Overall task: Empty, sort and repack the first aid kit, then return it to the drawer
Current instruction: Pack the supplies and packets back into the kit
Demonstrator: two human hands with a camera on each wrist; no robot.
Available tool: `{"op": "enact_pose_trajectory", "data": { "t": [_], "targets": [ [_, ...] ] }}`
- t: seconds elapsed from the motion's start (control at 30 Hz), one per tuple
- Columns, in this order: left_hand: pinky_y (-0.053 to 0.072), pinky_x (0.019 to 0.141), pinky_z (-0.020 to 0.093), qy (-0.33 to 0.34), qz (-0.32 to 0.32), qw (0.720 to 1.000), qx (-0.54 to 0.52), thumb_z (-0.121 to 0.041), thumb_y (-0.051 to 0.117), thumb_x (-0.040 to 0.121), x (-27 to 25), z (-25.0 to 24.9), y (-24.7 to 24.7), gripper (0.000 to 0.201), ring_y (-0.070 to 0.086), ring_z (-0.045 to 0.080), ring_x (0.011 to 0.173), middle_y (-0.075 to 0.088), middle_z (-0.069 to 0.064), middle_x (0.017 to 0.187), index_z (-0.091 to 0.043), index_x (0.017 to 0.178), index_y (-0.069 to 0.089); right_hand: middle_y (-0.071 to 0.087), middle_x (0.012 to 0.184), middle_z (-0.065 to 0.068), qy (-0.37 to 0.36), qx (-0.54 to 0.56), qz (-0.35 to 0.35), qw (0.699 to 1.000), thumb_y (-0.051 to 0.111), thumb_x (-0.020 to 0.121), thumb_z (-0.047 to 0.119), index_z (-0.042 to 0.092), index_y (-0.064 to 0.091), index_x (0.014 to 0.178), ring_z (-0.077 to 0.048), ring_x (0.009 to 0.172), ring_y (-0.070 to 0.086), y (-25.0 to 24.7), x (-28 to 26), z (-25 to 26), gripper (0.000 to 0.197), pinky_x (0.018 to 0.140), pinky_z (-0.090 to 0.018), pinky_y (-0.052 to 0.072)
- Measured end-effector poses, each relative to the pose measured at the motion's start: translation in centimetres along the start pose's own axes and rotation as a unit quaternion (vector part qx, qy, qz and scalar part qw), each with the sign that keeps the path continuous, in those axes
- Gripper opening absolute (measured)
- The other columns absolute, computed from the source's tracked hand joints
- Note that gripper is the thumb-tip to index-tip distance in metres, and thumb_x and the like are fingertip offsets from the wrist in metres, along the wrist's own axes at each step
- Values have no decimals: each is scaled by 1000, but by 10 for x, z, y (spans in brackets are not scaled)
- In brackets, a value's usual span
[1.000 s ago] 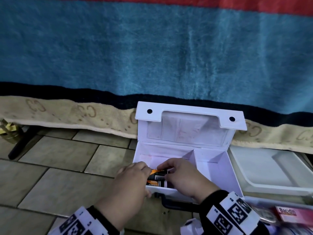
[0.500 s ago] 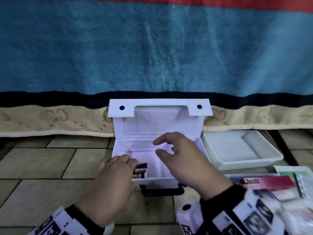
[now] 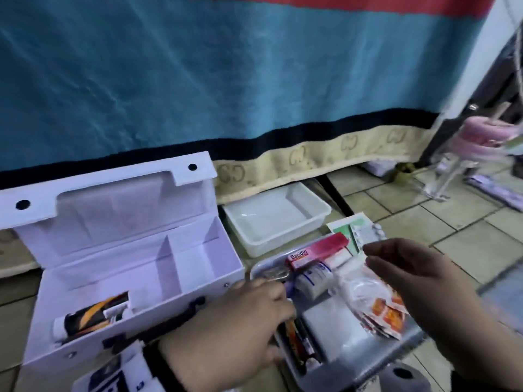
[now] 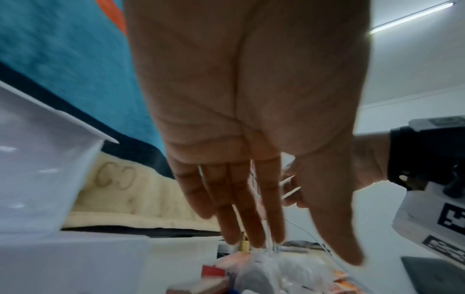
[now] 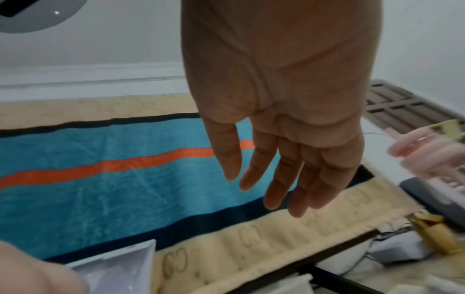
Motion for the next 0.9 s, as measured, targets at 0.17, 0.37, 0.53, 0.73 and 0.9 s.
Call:
{"op": "enact_pose_trajectory", "data": {
  "t": [0.17, 0.37, 0.53, 0.73, 0.9],
  "targets": [
    [33, 103, 37, 45, 56, 997, 43, -27, 62, 81, 25, -8, 16, 45, 37, 18, 123, 44, -7, 126, -28, 124, 49, 73, 83, 9, 52, -60, -33, 996, 68, 83, 16, 26, 70, 85, -23, 79, 67, -15, -11, -30, 11, 74, -35, 51],
    [33, 98, 35, 41, 62, 995, 74, -15, 59, 81, 38, -9, 21, 43, 38, 22, 122, 42, 0, 125, -26, 122, 54, 71, 82, 11, 77, -73, -53, 993, 67, 84, 15, 28, 68, 83, -14, 76, 67, -23, -14, -39, 14, 67, -29, 49],
    [47, 52, 22, 90, 23, 991, 96, -30, 82, 31, 40, -7, 27, 46, 58, 10, 70, 53, -12, 76, -31, 73, 63, 65, 96, 15, 41, -181, -15, 983, 64, 87, 22, 30, 64, 95, -7, 82, 61, -25, 4, -17, 12, 67, -26, 46],
    [48, 55, 18, 100, -14, 992, 74, -46, 79, 42, 34, 0, 22, 41, 54, 6, 69, 54, -16, 73, -32, 72, 54, 56, 121, 1, -136, -470, 105, 866, 55, 91, 23, 26, 53, 125, -19, 108, 54, 13, 59, 15, 34, 87, -31, 48],
    [47, 67, 19, 18, -73, 997, 20, -36, 74, 61, 18, 19, -12, 32, 53, 8, 81, 55, -16, 85, -33, 88, 58, 56, 122, 2, -223, -577, 210, 757, 47, 90, 12, 32, 50, 127, -20, 110, 54, 58, 99, -3, 42, 89, -37, 50]
  ]
}}
Point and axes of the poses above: each hand's wrist, its own x-axis towards the middle knuckle, its own y-axis out of the palm, z = x × y, the point moved 6 cm from there along x, towards the middle knuckle
